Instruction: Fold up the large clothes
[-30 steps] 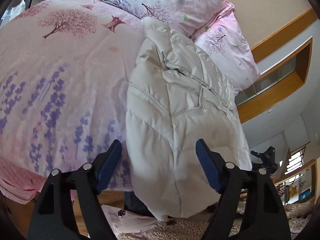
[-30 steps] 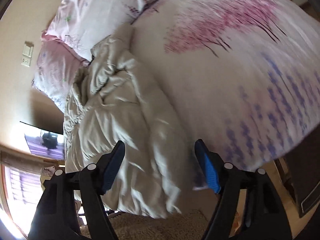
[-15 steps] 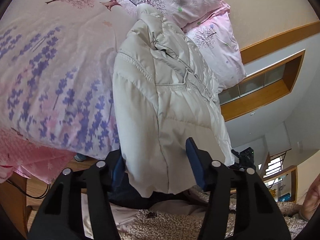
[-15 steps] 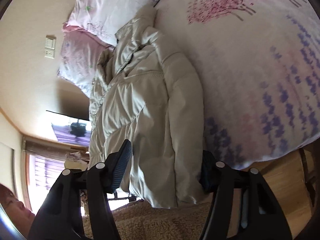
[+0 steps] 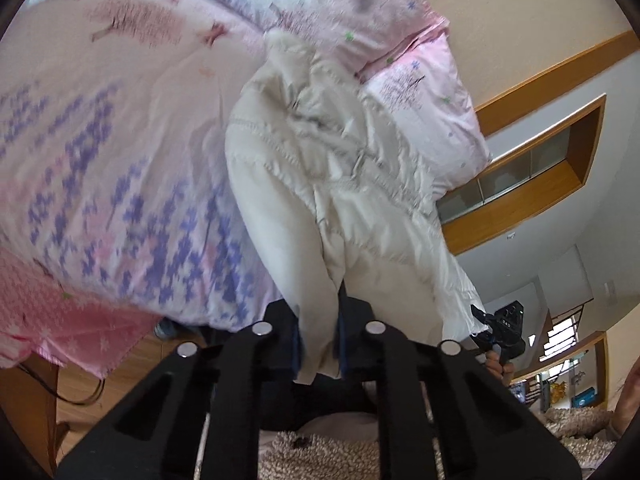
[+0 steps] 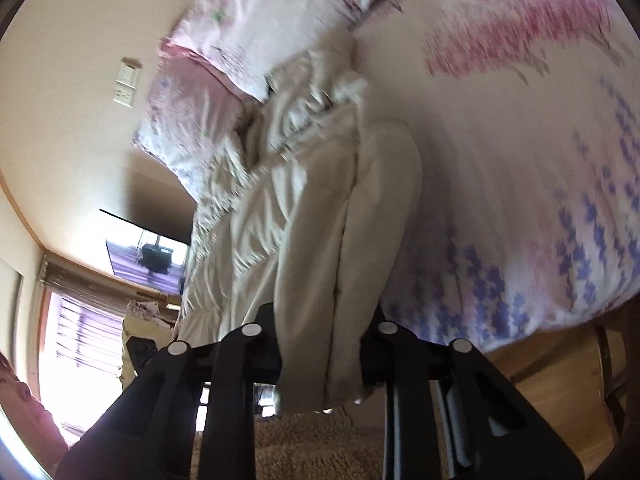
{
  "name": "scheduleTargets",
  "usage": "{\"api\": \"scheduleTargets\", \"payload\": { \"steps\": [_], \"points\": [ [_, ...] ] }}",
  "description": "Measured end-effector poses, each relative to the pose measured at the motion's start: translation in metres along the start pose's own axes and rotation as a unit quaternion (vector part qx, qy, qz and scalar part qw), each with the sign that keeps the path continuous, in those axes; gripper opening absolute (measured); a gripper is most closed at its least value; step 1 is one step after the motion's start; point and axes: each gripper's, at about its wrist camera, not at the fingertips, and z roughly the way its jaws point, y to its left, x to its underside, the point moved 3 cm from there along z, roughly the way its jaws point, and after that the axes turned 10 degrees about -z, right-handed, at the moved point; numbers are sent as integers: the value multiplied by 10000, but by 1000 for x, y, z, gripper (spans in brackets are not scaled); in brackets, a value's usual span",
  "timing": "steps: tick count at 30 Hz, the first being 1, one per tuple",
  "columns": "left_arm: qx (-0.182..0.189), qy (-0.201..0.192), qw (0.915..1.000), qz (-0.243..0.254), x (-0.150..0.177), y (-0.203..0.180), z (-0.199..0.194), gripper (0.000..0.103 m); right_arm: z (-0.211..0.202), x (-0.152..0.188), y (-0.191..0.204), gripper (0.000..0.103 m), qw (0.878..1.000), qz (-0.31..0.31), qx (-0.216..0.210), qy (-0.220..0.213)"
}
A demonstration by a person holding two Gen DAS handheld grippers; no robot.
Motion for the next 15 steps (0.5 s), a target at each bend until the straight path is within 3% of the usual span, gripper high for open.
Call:
{"api": "scheduleTargets", "payload": {
  "steps": [6, 15],
  "points": [
    [232, -639, 9969, 404, -17, -29, -30, 10, -12, -11, 44, 16, 9970, -605, -70, -474],
    [664, -1218, 9896, 375, -61, -54, -44, 10, -19, -60, 75, 16, 9871, -818, -420, -1314]
  ]
}}
